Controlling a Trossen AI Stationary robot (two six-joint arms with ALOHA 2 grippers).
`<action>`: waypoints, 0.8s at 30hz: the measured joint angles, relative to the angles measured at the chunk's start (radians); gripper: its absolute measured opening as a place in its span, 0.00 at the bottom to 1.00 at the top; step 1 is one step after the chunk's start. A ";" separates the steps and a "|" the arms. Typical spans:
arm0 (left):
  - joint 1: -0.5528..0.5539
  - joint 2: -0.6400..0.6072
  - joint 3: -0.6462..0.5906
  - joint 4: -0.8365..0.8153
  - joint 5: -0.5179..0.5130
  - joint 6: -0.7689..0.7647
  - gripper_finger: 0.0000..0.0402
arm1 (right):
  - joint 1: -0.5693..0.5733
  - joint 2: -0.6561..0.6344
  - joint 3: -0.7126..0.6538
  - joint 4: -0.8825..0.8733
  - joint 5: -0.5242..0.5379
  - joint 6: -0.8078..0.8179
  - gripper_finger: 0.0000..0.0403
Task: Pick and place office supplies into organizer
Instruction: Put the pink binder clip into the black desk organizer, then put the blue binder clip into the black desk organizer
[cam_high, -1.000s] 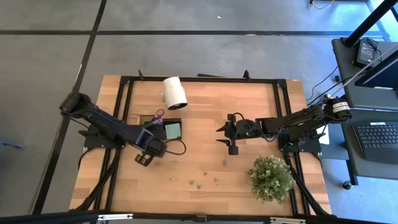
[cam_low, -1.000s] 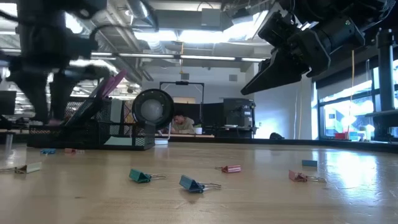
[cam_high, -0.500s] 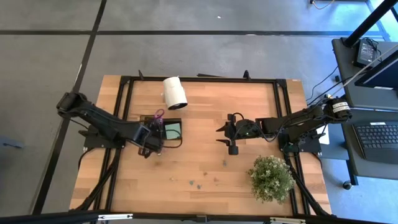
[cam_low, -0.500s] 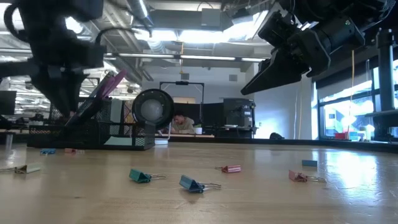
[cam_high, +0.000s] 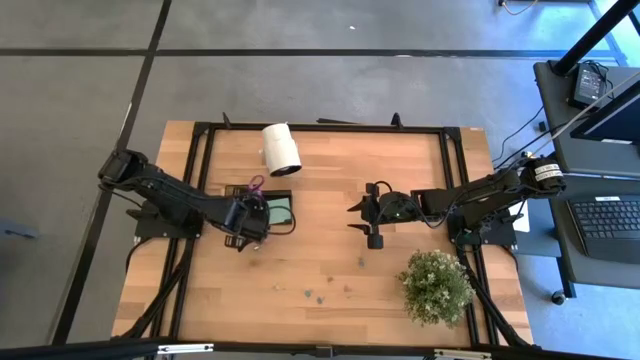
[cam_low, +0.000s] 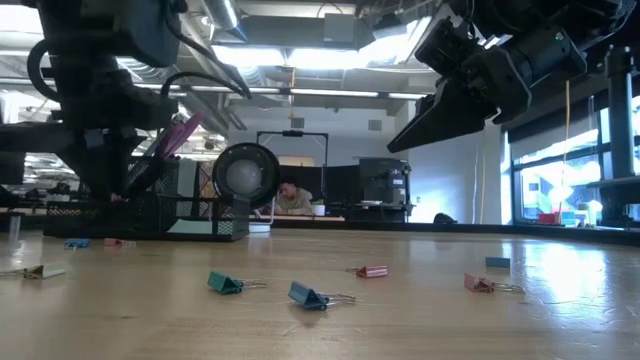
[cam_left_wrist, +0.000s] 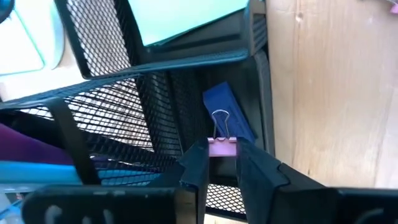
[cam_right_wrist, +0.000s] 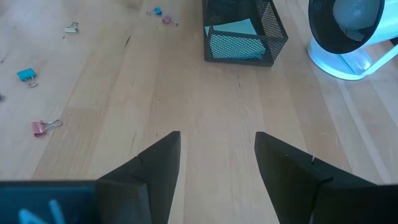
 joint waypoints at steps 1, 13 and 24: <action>0.000 -0.001 0.000 0.000 -0.004 0.000 0.18 | 0.000 0.000 0.000 0.000 0.000 0.000 0.52; 0.000 -0.002 0.000 0.000 -0.004 0.000 0.25 | 0.000 0.000 0.000 0.000 0.000 0.000 0.52; -0.021 -0.002 0.101 -0.029 0.117 0.120 0.27 | 0.000 0.000 0.000 0.000 0.000 0.000 0.52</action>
